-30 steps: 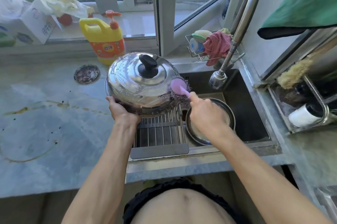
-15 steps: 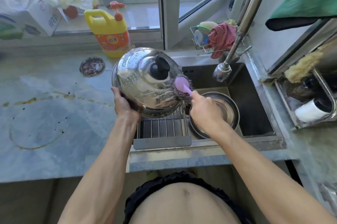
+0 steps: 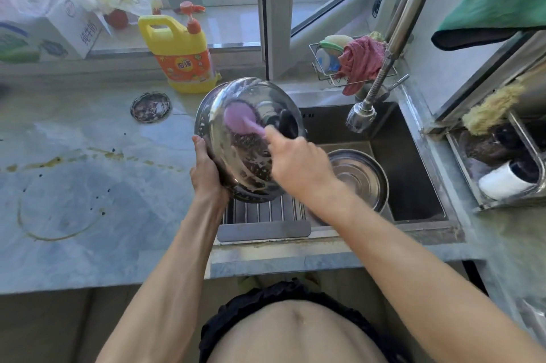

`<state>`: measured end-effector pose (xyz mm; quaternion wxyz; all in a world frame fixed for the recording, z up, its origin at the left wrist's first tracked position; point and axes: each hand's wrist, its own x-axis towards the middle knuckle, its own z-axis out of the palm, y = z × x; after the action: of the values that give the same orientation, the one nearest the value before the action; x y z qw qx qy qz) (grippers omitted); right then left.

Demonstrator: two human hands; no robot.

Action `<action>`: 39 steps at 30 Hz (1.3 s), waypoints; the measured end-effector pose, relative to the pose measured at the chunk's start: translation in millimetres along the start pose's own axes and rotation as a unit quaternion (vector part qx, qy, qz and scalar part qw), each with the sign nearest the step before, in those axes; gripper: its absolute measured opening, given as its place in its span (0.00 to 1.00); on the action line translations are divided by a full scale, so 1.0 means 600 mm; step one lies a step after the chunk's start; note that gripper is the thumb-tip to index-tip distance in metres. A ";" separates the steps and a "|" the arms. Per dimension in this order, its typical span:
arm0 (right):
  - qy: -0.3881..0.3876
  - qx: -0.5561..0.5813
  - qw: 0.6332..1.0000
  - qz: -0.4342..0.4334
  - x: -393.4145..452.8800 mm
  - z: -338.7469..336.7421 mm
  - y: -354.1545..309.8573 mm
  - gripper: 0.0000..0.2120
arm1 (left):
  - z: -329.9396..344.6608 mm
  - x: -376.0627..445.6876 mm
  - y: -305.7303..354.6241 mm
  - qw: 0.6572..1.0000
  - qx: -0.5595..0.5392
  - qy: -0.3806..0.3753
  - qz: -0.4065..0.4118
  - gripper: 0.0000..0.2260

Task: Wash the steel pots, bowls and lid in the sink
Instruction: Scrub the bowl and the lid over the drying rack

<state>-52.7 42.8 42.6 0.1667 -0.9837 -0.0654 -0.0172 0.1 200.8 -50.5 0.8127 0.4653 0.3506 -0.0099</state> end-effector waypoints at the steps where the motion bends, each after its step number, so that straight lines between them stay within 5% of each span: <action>1: 0.000 -0.007 1.000 0.018 0.021 -0.010 0.009 0.15 | -0.004 -0.001 0.004 1.000 0.006 -0.005 0.004 0.25; 5: -0.048 0.012 0.996 0.071 0.074 -0.023 0.074 0.12 | -0.022 -0.005 0.025 1.000 0.011 -0.018 0.005 0.20; 10: -0.067 0.027 0.990 0.124 0.082 0.007 0.126 0.11 | -0.044 0.013 0.032 0.997 -0.044 -0.052 -0.032 0.27; 14: -0.089 0.041 0.982 0.158 0.040 0.043 0.116 0.13 | -0.040 0.030 0.029 0.996 -0.074 0.004 -0.055 0.31; 20: -0.103 0.045 0.993 0.037 -0.033 0.048 0.029 0.23 | 0.005 -0.002 0.041 0.995 -0.053 0.078 -0.031 0.28; 23: -0.059 0.035 0.998 0.002 -0.011 0.022 0.007 0.18 | 0.012 -0.017 0.031 0.998 0.019 0.065 -0.004 0.22; 29: -0.028 0.011 0.997 0.066 0.095 -0.022 0.042 0.14 | -0.016 -0.029 0.039 0.998 0.049 0.023 0.016 0.16; 35: -0.069 0.040 0.985 0.155 0.115 0.021 0.113 0.13 | -0.049 0.004 0.045 0.998 -0.053 -0.020 -0.010 0.23; 39: -0.085 0.063 0.983 0.152 0.047 0.063 0.098 0.13 | -0.039 0.028 0.041 0.994 -0.098 0.017 -0.039 0.31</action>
<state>-16.3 3.6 -10.7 0.2224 -0.9676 0.0698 0.0966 8.1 237.7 -49.2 0.8474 0.3694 0.3813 0.0011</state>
